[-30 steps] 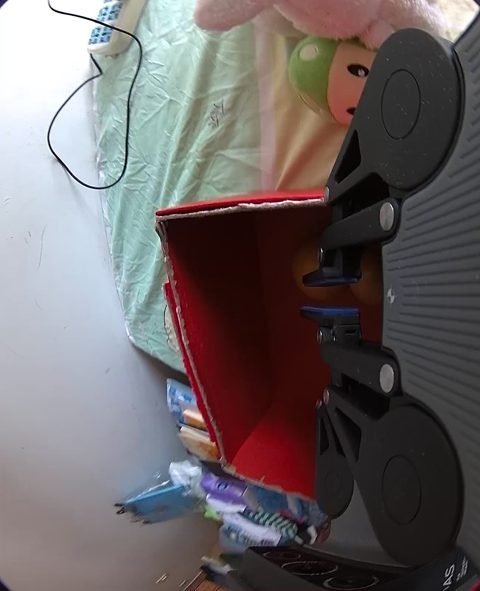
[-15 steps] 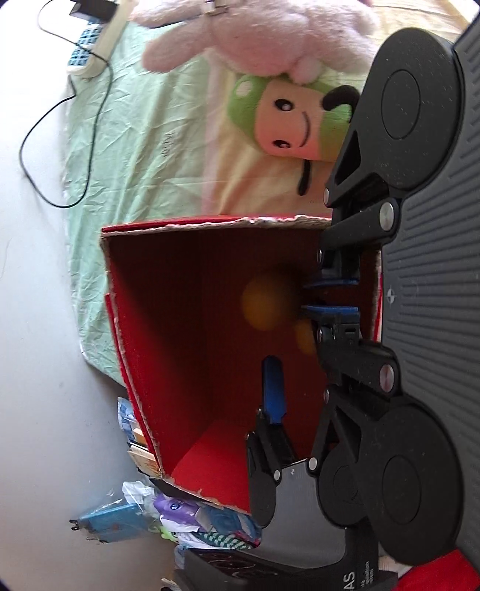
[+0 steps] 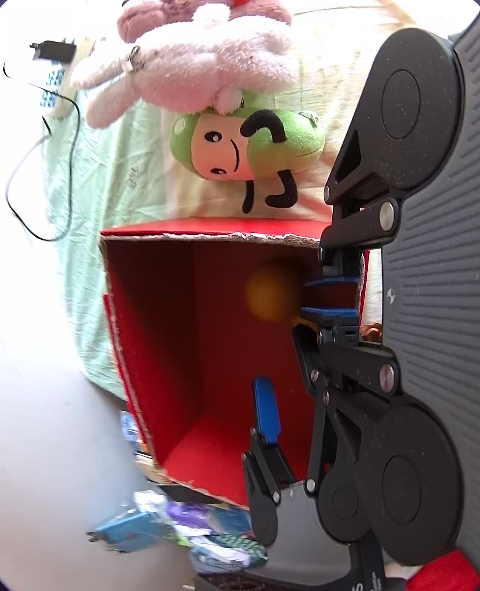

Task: Organize objects
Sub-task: 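Lower the gourd into the red box and open the right tool, then withdraw the right tool from the box toward the white tape roll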

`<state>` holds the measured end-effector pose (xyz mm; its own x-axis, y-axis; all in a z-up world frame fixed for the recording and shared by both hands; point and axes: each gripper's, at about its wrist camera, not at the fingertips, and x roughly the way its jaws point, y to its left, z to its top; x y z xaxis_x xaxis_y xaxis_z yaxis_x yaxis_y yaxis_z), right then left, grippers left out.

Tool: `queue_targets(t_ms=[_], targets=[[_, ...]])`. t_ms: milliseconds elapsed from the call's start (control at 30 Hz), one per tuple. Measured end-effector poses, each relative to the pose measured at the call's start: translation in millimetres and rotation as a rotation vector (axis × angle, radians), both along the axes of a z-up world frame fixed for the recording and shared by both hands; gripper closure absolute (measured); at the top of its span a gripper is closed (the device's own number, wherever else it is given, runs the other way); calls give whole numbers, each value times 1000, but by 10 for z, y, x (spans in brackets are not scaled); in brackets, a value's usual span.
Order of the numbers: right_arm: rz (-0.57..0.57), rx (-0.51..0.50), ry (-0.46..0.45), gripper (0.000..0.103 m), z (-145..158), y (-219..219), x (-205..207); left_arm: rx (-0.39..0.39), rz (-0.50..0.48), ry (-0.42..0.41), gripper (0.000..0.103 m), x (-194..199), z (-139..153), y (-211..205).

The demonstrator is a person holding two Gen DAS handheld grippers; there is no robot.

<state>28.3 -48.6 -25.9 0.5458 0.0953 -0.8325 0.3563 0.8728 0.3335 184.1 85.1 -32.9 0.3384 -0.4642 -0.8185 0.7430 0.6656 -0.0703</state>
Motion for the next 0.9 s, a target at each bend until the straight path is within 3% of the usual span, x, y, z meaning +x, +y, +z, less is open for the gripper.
queue_targets(t_ms=[267,400,500,567,667,900], targets=[[-121,-54,-166,80,69,183,-309,2,131,-99,36,-110,303,187],[-162,-119,-242,77,138,309,-487,11,170,-152,28,-182,435,326],[-175,-219,-292,66,196,452,-619,26,186,-192,24,-256,470,345],[-201,-259,-349,50,234,530,-728,30,193,-215,22,-311,496,376],[-253,-285,-425,36,245,601,-875,32,208,-230,19,-376,530,464],[-251,-233,-419,36,192,600,-1018,64,235,-267,15,-508,562,562]])
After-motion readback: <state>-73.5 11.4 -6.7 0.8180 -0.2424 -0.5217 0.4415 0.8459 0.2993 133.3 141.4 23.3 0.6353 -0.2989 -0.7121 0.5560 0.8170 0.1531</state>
